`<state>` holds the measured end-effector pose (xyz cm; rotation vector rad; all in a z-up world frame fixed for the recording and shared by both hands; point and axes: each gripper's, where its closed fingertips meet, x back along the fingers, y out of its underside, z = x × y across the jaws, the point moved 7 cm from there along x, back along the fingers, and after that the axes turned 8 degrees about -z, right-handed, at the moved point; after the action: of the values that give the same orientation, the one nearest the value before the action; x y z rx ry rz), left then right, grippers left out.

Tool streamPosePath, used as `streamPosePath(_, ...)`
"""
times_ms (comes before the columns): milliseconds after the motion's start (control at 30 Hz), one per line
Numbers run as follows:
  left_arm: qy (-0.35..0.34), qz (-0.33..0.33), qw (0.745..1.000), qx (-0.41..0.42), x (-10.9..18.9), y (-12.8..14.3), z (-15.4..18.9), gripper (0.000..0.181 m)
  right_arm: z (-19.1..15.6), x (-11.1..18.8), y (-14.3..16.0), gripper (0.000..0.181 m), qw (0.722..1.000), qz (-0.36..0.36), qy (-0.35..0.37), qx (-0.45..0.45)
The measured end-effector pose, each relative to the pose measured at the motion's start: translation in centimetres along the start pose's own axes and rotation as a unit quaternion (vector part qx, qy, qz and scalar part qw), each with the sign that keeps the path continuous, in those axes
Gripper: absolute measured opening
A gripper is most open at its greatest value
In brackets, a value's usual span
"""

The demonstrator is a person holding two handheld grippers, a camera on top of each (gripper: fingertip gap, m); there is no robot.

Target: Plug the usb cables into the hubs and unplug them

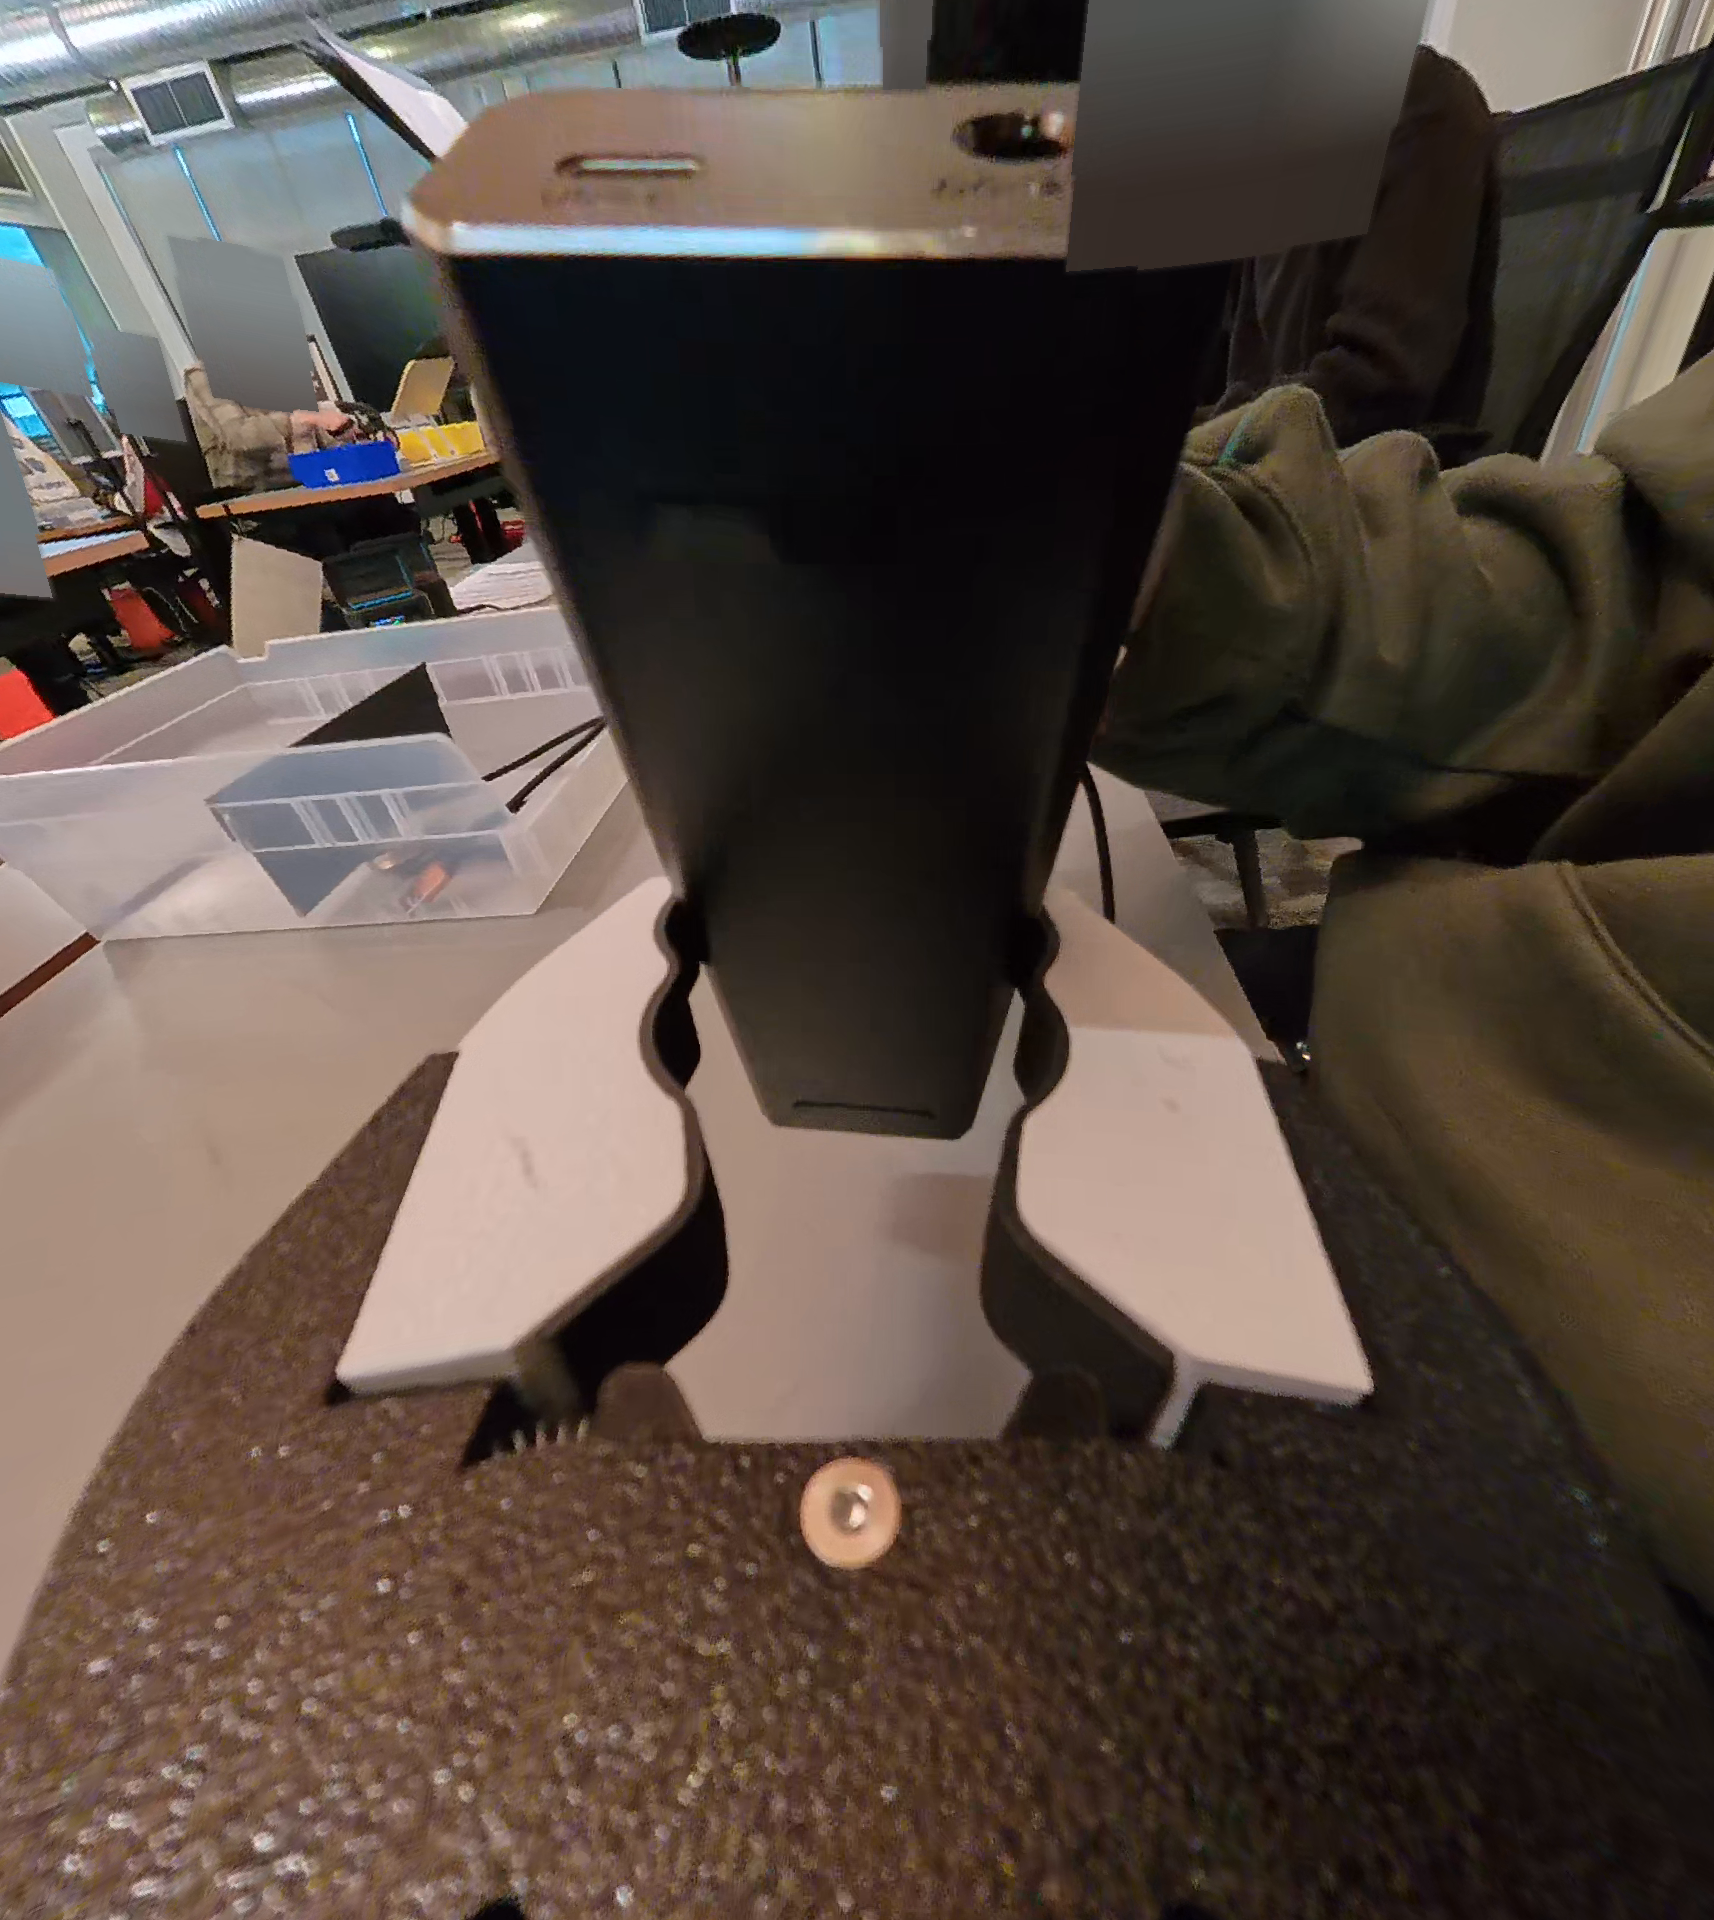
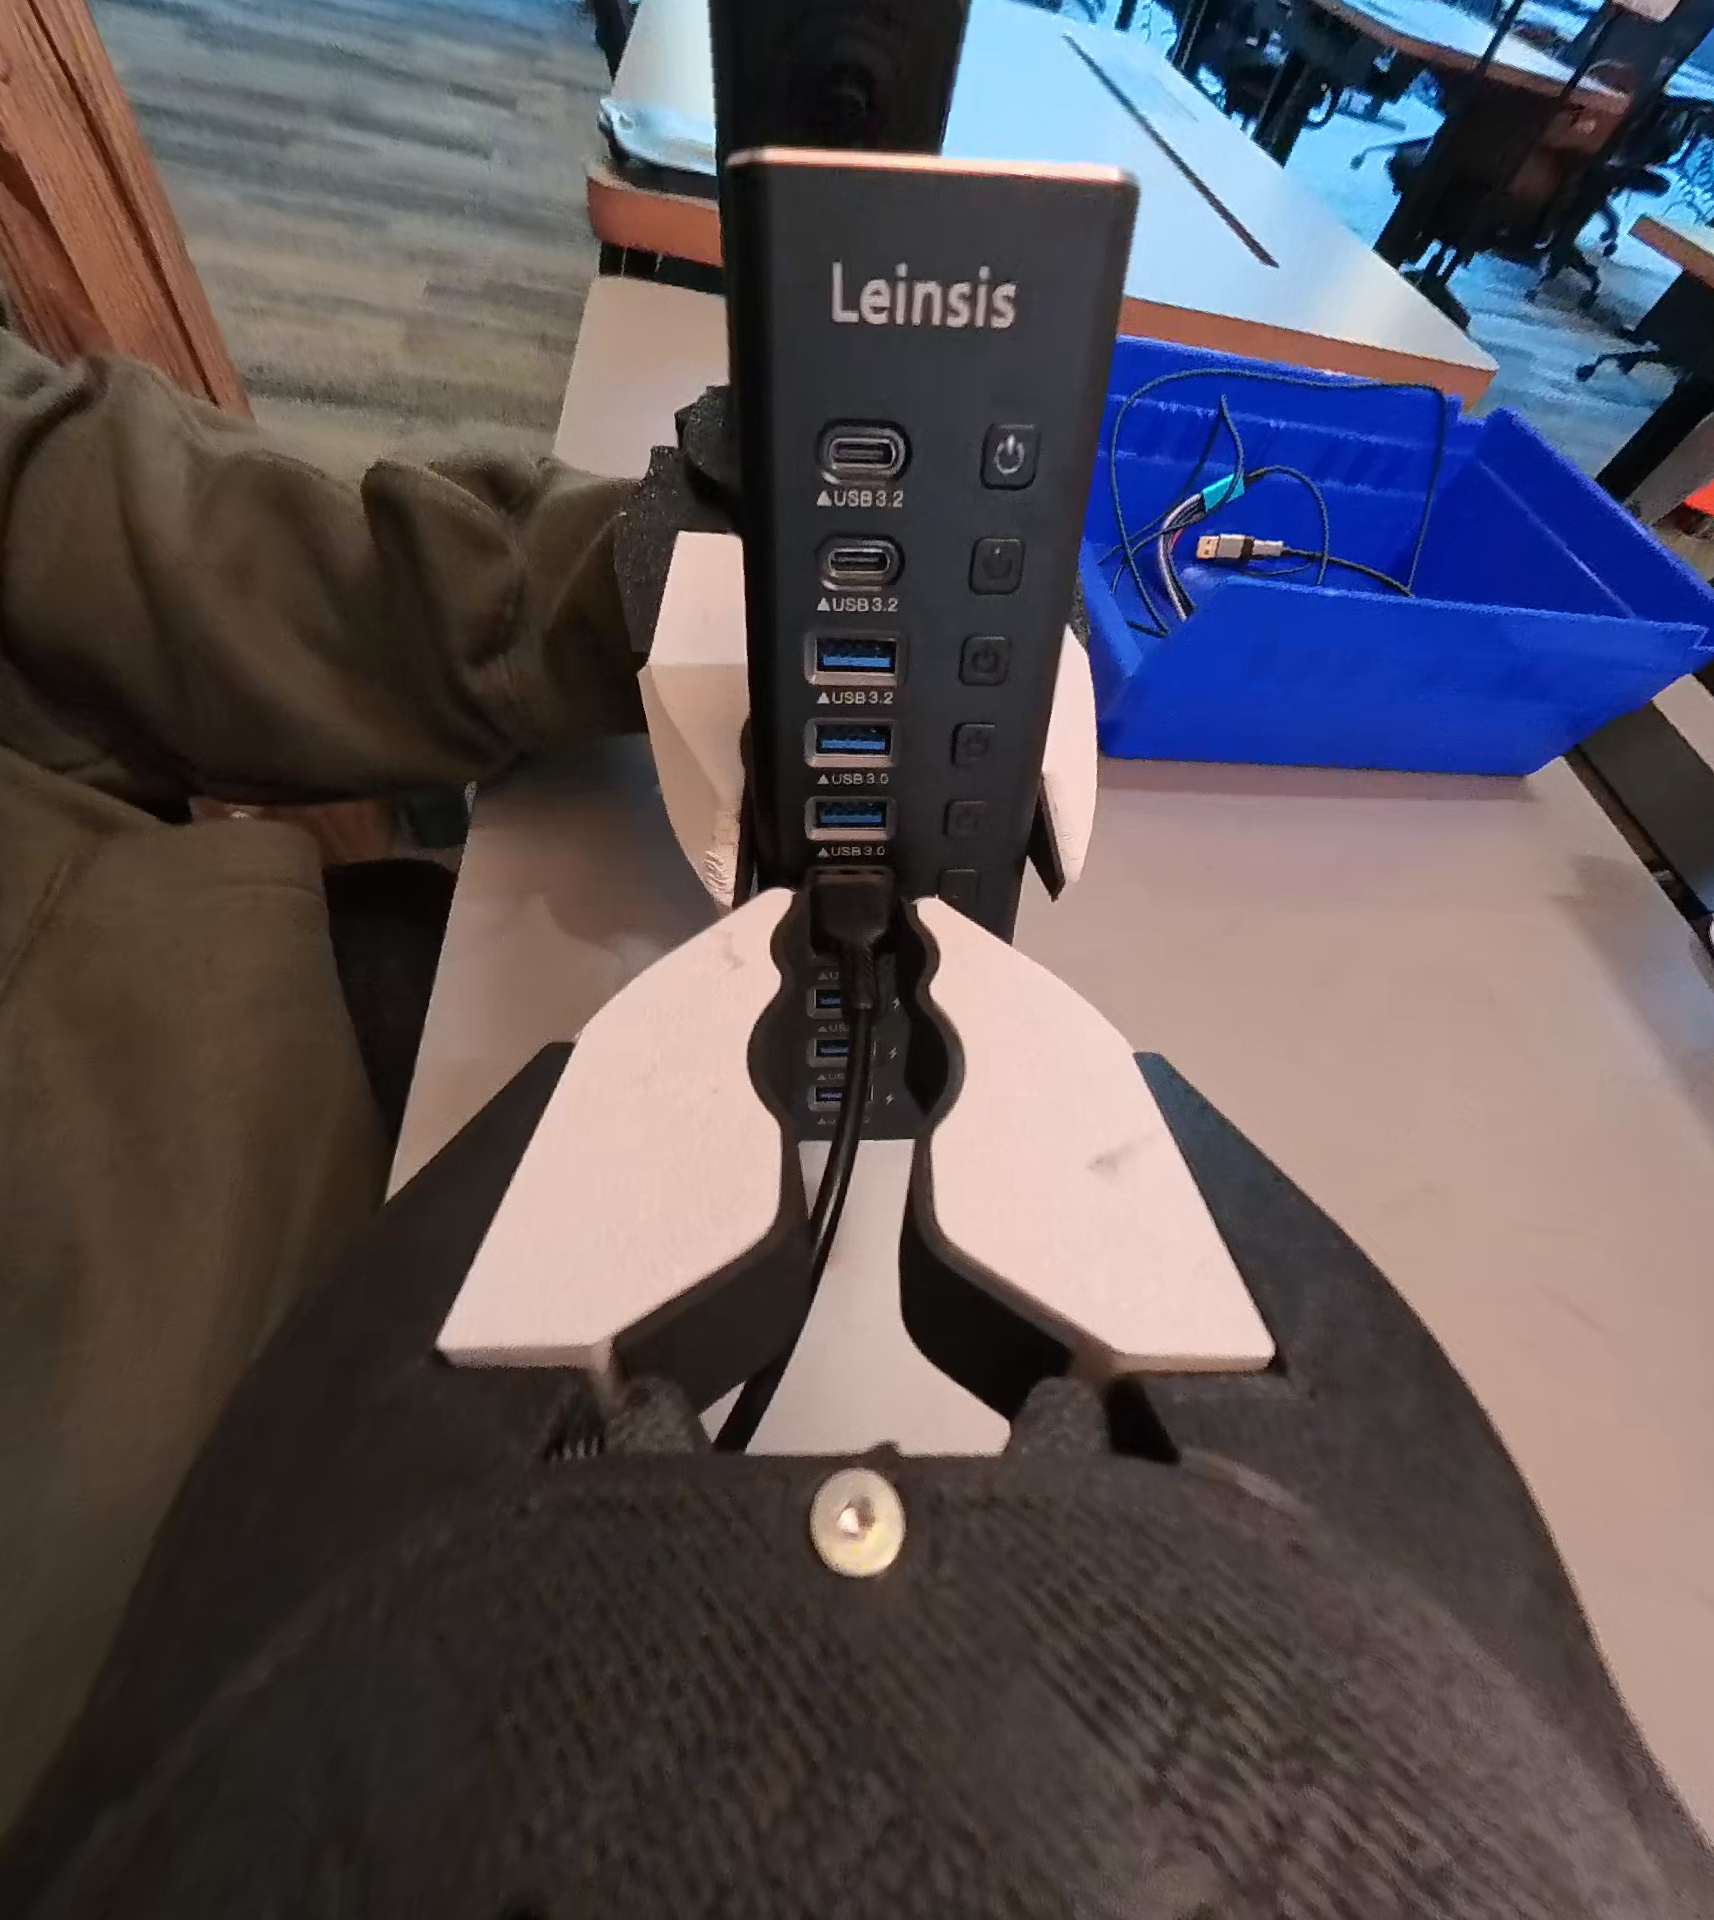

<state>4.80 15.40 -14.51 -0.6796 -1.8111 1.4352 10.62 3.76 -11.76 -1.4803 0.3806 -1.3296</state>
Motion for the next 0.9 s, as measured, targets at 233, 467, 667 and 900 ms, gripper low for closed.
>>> streamPosePath(233,-0.001,-0.005,1.000,-0.006,-0.6,-0.2,0.2,0.059,-0.4,0.8,-0.2,0.015,0.999,-0.039,0.017,0.023)
streamPosePath(467,-0.022,-0.038,0.999,-0.008,-1.3,-0.6,0.3,0.059,-0.1,1.4,0.3,0.016,0.999,-0.039,0.024,0.020)
streamPosePath(667,-0.037,-0.089,0.995,-0.006,-2.3,0.0,0.2,0.059,0.3,1.4,1.8,0.016,0.999,-0.045,0.009,-0.003)
streamPosePath(900,-0.048,-0.102,0.994,-0.010,-2.4,0.1,0.2,0.059,0.6,1.5,1.7,0.016,0.998,-0.060,0.005,0.001)
